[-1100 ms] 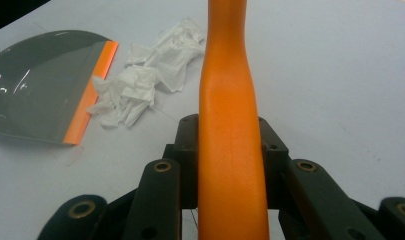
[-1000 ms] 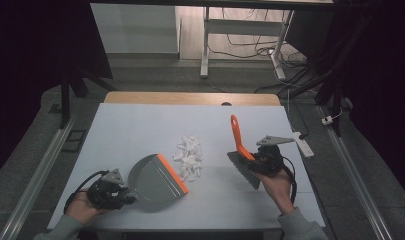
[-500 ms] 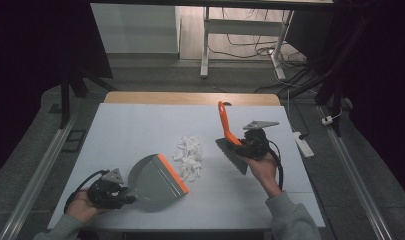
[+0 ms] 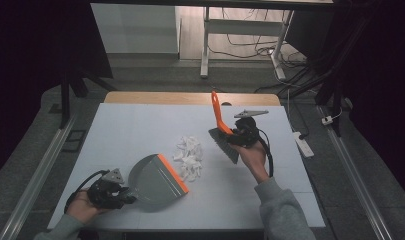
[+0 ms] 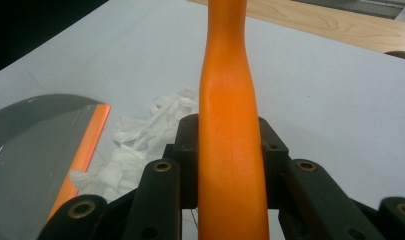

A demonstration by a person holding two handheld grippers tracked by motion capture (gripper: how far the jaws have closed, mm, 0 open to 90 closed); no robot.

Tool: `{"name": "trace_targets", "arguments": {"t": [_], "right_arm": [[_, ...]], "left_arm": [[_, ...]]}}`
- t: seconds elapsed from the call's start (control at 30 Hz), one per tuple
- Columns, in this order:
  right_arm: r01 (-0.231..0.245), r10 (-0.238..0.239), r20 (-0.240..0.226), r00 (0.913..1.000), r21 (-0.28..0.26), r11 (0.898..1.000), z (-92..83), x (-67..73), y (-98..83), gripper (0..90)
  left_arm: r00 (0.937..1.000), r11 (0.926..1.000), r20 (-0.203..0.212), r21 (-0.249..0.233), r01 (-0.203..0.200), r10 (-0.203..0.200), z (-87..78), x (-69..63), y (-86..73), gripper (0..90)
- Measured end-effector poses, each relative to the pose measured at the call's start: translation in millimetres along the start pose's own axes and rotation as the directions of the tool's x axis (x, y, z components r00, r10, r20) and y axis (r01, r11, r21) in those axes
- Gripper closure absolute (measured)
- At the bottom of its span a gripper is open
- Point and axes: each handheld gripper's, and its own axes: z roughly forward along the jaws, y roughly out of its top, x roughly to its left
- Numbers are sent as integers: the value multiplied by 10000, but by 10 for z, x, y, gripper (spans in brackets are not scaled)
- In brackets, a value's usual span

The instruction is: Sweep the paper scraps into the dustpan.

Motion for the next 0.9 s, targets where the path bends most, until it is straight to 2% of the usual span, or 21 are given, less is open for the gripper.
{"name": "trace_targets", "arguments": {"t": [0.27,0.5,0.67,0.9], "right_arm": [[-43,42,86,10000,97,9999,132,-64,70,704],[8,-13,167,9999,330,9995,286,-58,148,704],[228,-241,195,9995,642,9977,477,-32,222,703],[266,-279,123,9995,930,9953,722,-10,270,704]], "left_arm": [[10000,10000,33,8,17,-17,10,1,6,616],[10000,10000,47,5,-4,4,12,-3,14,616],[9999,10000,95,3,42,-42,13,4,14,615],[9999,10000,112,11,15,-15,12,4,14,616]]}}
